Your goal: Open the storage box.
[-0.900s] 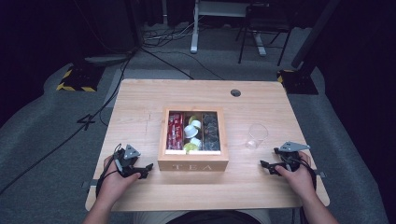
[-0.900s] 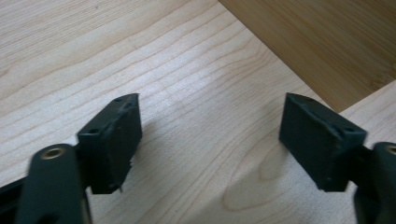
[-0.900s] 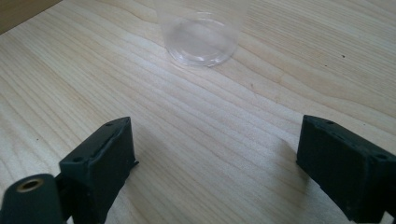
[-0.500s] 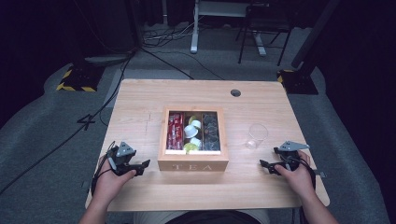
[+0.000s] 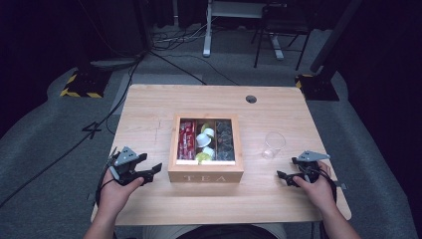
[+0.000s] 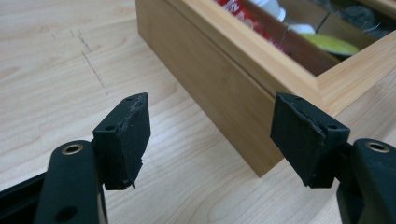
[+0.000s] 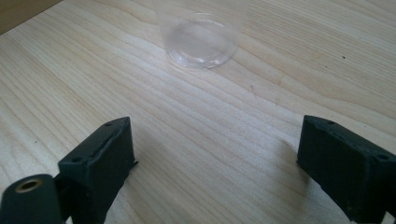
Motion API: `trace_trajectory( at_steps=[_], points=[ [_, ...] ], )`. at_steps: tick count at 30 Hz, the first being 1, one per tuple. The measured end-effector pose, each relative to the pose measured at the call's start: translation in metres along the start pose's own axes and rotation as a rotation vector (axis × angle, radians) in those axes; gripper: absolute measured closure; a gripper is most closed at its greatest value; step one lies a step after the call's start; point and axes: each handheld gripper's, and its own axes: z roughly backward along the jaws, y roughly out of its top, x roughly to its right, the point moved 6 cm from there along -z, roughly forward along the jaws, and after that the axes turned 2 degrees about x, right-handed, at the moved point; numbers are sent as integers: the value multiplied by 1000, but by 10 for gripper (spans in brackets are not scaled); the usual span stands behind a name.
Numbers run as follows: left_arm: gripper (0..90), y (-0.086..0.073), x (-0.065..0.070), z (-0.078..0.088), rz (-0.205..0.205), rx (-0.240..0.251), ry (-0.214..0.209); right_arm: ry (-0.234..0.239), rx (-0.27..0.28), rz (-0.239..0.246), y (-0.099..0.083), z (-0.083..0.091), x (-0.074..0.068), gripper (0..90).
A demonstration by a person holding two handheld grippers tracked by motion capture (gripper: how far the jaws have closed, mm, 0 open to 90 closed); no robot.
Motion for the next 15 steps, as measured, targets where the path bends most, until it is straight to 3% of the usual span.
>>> trace_trajectory(
  at_steps=[9,15],
  points=[
    [294,8,25,0,-33,20,-81,0,1,1,0,0,0,106],
    [291,4,40,-9,-63,-31,-124,2,1,1,0,0,0,106]
  ],
)
